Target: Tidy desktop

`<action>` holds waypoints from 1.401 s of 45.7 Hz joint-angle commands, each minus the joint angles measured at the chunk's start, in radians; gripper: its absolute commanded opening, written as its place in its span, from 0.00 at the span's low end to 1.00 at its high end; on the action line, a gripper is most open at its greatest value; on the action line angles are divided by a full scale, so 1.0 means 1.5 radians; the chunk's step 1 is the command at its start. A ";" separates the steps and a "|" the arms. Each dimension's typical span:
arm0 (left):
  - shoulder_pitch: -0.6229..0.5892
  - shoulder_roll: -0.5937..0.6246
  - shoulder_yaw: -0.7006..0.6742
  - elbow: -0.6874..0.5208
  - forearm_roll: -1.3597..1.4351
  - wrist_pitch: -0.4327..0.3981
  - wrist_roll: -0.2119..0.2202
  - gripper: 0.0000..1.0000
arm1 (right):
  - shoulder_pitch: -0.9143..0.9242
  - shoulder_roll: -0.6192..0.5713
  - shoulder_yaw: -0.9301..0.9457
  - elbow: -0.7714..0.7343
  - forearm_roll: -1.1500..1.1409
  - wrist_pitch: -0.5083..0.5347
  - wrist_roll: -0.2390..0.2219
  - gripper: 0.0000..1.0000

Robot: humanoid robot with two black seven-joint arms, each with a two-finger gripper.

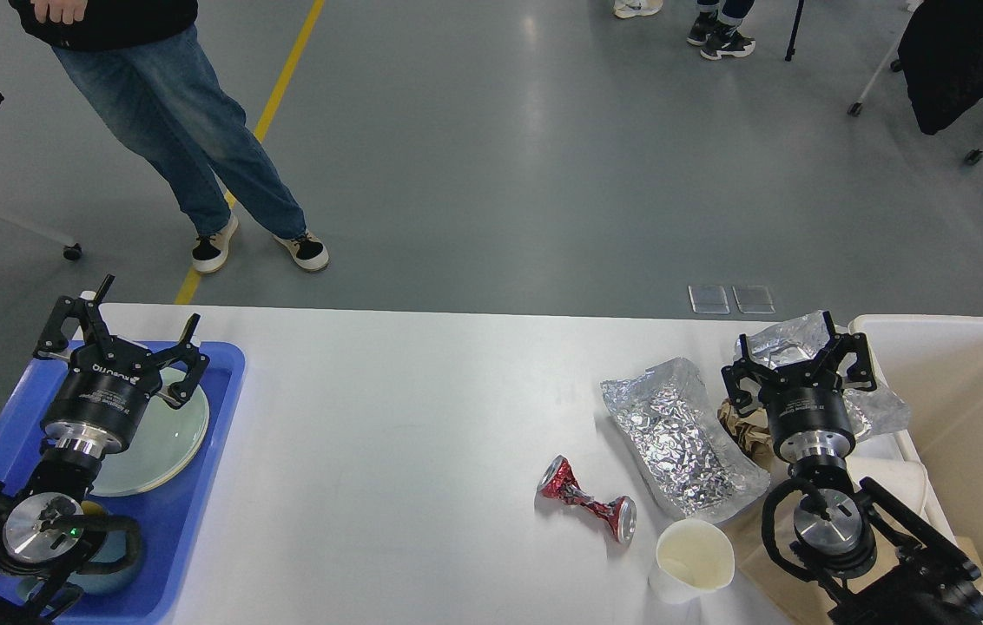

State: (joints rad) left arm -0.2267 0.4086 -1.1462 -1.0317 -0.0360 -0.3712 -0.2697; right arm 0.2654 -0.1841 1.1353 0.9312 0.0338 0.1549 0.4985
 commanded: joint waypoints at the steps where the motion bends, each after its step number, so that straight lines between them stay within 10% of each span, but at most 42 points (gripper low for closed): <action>1: -0.013 0.012 0.000 0.001 0.003 0.008 0.005 0.96 | 0.000 0.000 0.000 0.000 0.000 0.000 0.000 1.00; 64: -0.131 -0.128 -0.026 0.231 -0.008 -0.052 -0.001 0.96 | 0.001 0.000 0.000 0.000 0.000 0.000 0.000 1.00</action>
State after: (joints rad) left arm -0.4270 0.2121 -1.1895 -0.6942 -0.0489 -0.4156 -0.2715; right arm 0.2671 -0.1841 1.1352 0.9307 0.0337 0.1549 0.4985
